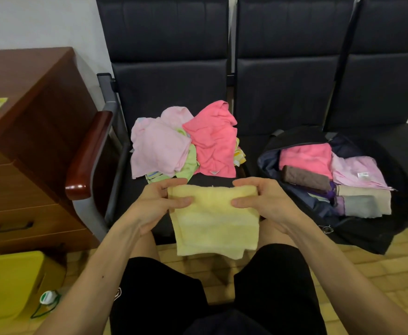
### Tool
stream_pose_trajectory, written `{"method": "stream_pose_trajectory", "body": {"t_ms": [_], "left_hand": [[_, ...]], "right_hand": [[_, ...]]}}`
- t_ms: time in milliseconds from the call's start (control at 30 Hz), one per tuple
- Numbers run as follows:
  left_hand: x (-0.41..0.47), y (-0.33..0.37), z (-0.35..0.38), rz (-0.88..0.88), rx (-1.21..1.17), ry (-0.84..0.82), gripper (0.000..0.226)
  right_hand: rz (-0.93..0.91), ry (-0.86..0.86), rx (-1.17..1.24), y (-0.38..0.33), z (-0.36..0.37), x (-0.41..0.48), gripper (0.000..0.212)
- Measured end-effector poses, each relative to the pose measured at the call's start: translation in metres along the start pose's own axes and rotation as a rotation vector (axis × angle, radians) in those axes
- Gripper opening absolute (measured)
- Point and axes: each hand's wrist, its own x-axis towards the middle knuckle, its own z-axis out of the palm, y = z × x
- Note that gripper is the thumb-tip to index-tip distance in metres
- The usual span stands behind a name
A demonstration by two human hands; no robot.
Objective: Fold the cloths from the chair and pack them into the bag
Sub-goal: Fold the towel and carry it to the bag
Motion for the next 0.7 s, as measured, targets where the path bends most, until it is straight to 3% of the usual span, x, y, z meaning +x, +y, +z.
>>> {"method": "stream_pose_trajectory", "body": {"t_ms": [300, 533, 700], "left_hand": [[0.016, 0.004, -0.002, 0.176, 0.303, 0.101, 0.055], [0.018, 0.007, 0.006, 0.282, 0.696, 0.177, 0.045], [0.016, 0.008, 0.012, 0.344, 0.805, 0.237, 0.034]], "right_hand": [[-0.254, 0.173, -0.508, -0.001, -0.001, 0.007, 0.06], [-0.294, 0.277, -0.789, 0.009, 0.004, 0.011, 0.042], [-0.32, 0.311, -0.862, 0.012, 0.007, 0.012, 0.03]]}}
